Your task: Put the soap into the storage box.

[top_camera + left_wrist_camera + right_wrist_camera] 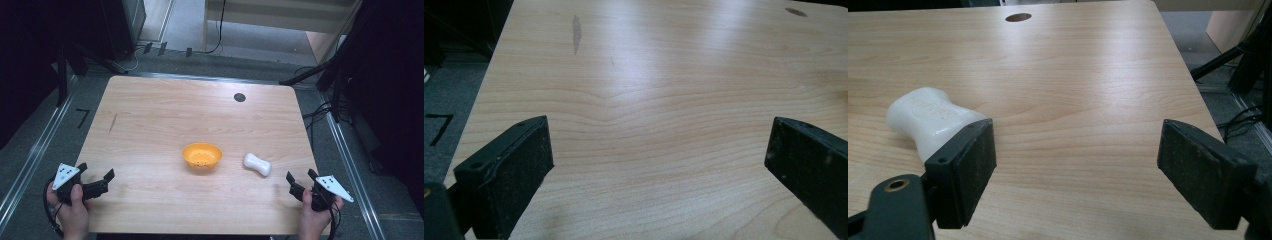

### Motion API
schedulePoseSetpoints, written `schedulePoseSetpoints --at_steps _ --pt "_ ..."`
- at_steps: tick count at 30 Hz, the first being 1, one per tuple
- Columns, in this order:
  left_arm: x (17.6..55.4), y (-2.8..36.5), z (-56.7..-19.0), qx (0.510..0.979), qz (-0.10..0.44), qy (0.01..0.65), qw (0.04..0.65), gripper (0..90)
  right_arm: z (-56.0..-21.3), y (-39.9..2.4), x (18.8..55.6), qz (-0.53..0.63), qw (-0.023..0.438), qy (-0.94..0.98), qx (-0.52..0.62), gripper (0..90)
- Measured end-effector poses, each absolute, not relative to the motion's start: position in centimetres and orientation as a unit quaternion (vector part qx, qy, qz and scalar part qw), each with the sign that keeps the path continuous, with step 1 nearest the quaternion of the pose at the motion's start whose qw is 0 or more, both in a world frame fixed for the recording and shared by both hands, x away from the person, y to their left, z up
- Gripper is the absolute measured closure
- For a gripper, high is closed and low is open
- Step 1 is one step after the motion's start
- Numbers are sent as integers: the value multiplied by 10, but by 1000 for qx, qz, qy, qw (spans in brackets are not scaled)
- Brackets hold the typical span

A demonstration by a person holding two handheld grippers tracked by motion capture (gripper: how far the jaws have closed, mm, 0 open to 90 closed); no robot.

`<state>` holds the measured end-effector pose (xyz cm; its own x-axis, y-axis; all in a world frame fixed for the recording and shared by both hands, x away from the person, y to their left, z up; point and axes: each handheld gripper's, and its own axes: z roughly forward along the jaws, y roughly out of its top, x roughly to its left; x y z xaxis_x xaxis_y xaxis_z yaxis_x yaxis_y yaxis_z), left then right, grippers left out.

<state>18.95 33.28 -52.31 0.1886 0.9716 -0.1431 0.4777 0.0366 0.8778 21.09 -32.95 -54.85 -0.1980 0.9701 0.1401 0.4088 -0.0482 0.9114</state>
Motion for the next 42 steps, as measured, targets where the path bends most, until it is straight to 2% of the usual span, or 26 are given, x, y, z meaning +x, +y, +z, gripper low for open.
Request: schedulePoseSetpoints --at_steps 5,11,15,19,20,24,33,42 --pt "190 333 -523 634 281 572 438 0 -548 -327 209 463 313 628 542 187" --pt "190 333 -523 632 280 573 439 0 -542 -327 214 451 296 657 526 205" --pt "191 332 -523 635 283 572 435 0 -534 -324 217 422 308 680 514 214" --pt "191 331 -523 637 285 573 431 0 -526 -321 225 396 276 732 481 209" --pt "191 331 -523 637 285 572 431 0 -523 -319 228 377 272 751 469 246" --pt "191 332 -523 637 285 572 431 0 -513 -319 237 362 251 775 454 261" --pt "193 331 -523 637 285 572 430 0 -486 -312 256 304 217 834 407 260" --pt "192 333 -523 636 281 573 433 0 -480 -306 269 263 184 860 396 265"
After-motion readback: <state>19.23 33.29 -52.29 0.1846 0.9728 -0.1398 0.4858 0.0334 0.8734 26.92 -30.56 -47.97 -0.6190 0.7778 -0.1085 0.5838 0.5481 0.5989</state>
